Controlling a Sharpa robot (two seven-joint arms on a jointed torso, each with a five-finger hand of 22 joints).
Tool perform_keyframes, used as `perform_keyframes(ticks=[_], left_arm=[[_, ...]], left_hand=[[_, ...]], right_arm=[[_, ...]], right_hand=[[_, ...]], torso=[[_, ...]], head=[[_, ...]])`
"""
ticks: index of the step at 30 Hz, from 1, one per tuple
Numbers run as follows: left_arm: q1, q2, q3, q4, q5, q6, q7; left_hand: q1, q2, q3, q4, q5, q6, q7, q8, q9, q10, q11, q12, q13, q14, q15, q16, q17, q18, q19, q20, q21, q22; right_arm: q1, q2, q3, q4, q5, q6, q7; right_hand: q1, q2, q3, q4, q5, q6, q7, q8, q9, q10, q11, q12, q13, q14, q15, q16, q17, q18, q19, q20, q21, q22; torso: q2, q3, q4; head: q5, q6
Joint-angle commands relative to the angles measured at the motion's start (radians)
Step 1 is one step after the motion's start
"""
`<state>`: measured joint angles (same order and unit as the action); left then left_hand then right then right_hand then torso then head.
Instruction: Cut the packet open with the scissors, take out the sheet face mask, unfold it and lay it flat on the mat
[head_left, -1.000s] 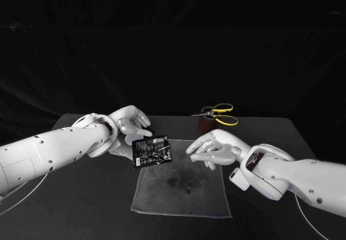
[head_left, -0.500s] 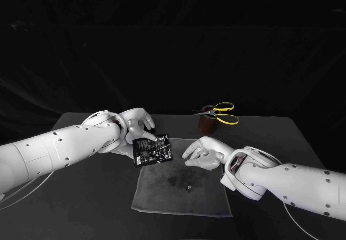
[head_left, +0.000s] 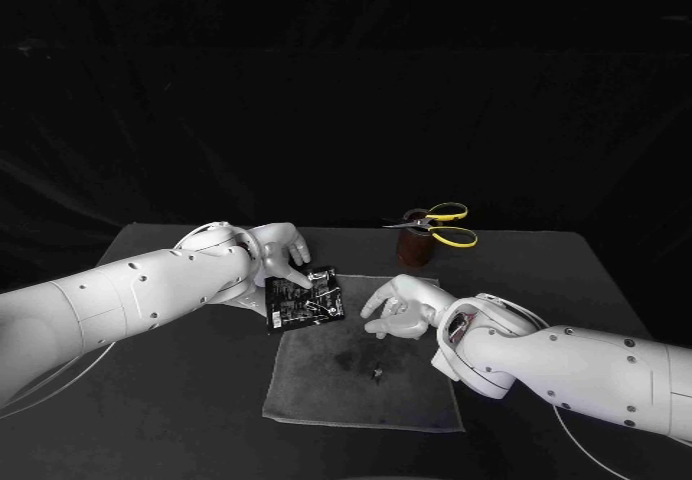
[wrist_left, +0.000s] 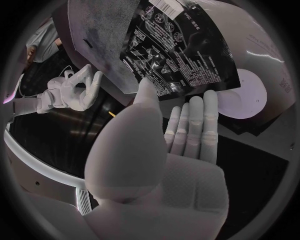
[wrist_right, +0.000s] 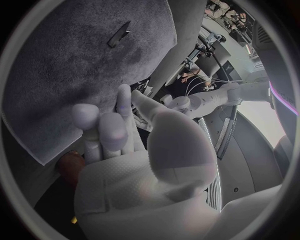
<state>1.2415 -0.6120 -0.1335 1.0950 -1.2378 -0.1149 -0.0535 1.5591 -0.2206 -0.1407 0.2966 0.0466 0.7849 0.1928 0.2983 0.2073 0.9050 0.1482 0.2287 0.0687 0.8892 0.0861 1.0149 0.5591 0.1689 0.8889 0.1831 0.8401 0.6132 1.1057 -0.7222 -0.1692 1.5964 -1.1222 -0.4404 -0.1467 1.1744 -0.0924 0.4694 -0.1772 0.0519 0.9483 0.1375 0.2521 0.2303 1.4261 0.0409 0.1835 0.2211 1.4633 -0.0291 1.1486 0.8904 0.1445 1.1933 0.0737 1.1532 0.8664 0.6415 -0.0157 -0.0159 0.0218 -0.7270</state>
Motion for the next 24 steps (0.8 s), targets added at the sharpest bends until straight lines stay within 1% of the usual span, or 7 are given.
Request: perform_keyframes(ticks=[1, 2, 5, 9, 15, 20, 24], left_arm=[[-0.001, 0.012, 0.0, -0.014, -0.022, 0.015, -0.001], [-0.001, 0.016, 0.0, -0.019, -0.025, 0.014, -0.001], [-0.002, 0.023, -0.001, -0.027, -0.033, 0.018, -0.004], [-0.003, 0.033, -0.002, -0.039, -0.049, 0.042, -0.018], [-0.008, 0.04, -0.008, -0.048, -0.065, 0.072, -0.038], [-0.011, 0.047, -0.013, -0.058, -0.086, 0.077, -0.05], [-0.013, 0.051, -0.015, -0.067, -0.103, 0.078, -0.059]], left_hand=[[0.004, -0.009, -0.003, 0.001, 0.003, -0.008, 0.0, 0.004, -0.001, -0.013, 0.0, 0.008, 0.0, -0.01, 0.002, 0.006, 0.001, 0.011, -0.008, 0.0, 0.007, 0.005], [0.005, -0.01, -0.003, 0.001, 0.003, -0.01, -0.002, 0.004, -0.001, -0.017, -0.001, 0.009, 0.0, -0.012, 0.001, 0.007, 0.001, 0.012, -0.01, 0.0, 0.009, 0.007], [0.005, -0.011, -0.004, 0.001, 0.003, -0.014, -0.003, 0.004, -0.002, -0.024, -0.002, 0.011, 0.001, -0.014, 0.0, 0.01, 0.0, 0.012, -0.013, 0.0, 0.012, 0.01], [0.005, -0.012, -0.008, 0.001, 0.003, -0.022, -0.002, 0.005, -0.002, -0.031, -0.002, 0.019, 0.002, -0.015, -0.001, 0.018, 0.0, 0.012, -0.018, -0.001, 0.02, 0.016], [0.002, -0.01, -0.015, 0.001, 0.003, -0.025, -0.003, 0.015, 0.001, -0.033, -0.003, 0.046, 0.008, -0.007, -0.002, 0.049, 0.005, 0.012, -0.021, -0.001, 0.044, 0.033], [-0.005, -0.011, -0.02, 0.001, 0.003, -0.025, -0.004, 0.029, 0.005, -0.035, -0.005, 0.075, 0.014, 0.0, -0.003, 0.083, 0.012, 0.013, -0.024, -0.002, 0.07, 0.051], [-0.012, -0.017, -0.025, 0.001, 0.003, -0.031, -0.002, 0.038, 0.008, -0.043, -0.003, 0.097, 0.018, 0.003, -0.002, 0.109, 0.016, 0.012, -0.027, -0.002, 0.088, 0.064]], right_arm=[[-0.002, 0.002, 0.0, 0.0, -0.017, 0.023, -0.028], [-0.002, 0.002, 0.001, 0.001, -0.017, 0.023, -0.029], [-0.002, 0.002, 0.001, 0.002, -0.017, 0.024, -0.029], [-0.003, 0.004, 0.001, 0.002, -0.016, 0.026, -0.028], [-0.004, 0.007, 0.001, 0.001, -0.016, 0.032, -0.028], [-0.005, 0.009, 0.001, 0.002, -0.016, 0.035, -0.028], [-0.005, 0.009, 0.001, 0.002, -0.016, 0.037, -0.029]], right_hand=[[0.009, 0.001, 0.001, 0.007, 0.0, 0.0, -0.005, 0.007, 0.001, 0.001, -0.003, 0.005, 0.01, 0.011, -0.007, 0.006, 0.004, -0.012, 0.008, 0.001, 0.007, 0.004], [0.01, 0.002, 0.001, 0.008, 0.0, 0.0, -0.005, 0.008, 0.002, 0.0, -0.003, 0.009, 0.018, 0.01, -0.007, 0.01, 0.007, -0.013, 0.01, 0.0, 0.009, 0.008], [0.01, 0.002, 0.001, 0.008, 0.0, 0.0, -0.005, 0.008, 0.002, 0.0, -0.003, 0.009, 0.018, 0.01, -0.007, 0.01, 0.007, -0.013, 0.01, 0.0, 0.009, 0.008], [0.011, 0.003, 0.0, 0.017, 0.0, -0.002, -0.005, 0.012, 0.006, -0.012, -0.003, 0.02, 0.048, 0.007, -0.007, 0.02, 0.011, -0.013, 0.008, 0.0, 0.009, 0.01], [0.015, 0.007, 0.003, 0.021, 0.001, -0.004, -0.006, 0.014, 0.008, -0.015, -0.004, 0.029, 0.069, 0.009, -0.007, 0.033, 0.024, -0.014, 0.013, 0.0, 0.016, 0.021], [0.017, 0.008, 0.005, 0.023, 0.001, -0.004, -0.006, 0.015, 0.009, -0.017, -0.004, 0.034, 0.078, 0.009, -0.008, 0.037, 0.027, -0.015, 0.014, 0.0, 0.017, 0.024], [0.019, 0.01, 0.007, 0.025, 0.001, -0.005, -0.006, 0.016, 0.01, -0.02, -0.004, 0.038, 0.088, 0.009, -0.008, 0.041, 0.029, -0.015, 0.015, 0.0, 0.018, 0.026]], torso=[[0.0, -0.0014, -0.0006], [0.001, -0.0019, -0.0011], [0.0, -0.001, -0.0011], [0.0, 0.0009, -0.0002], [0.0, 0.0005, -0.0002], [0.0, 0.0002, -0.0003], [-0.001, -0.0003, -0.0002]], head=[[0.001, -0.001], [0.001, -0.002], [0.002, -0.005], [0.003, -0.008], [0.004, -0.01], [0.003, -0.012], [0.003, -0.015]])
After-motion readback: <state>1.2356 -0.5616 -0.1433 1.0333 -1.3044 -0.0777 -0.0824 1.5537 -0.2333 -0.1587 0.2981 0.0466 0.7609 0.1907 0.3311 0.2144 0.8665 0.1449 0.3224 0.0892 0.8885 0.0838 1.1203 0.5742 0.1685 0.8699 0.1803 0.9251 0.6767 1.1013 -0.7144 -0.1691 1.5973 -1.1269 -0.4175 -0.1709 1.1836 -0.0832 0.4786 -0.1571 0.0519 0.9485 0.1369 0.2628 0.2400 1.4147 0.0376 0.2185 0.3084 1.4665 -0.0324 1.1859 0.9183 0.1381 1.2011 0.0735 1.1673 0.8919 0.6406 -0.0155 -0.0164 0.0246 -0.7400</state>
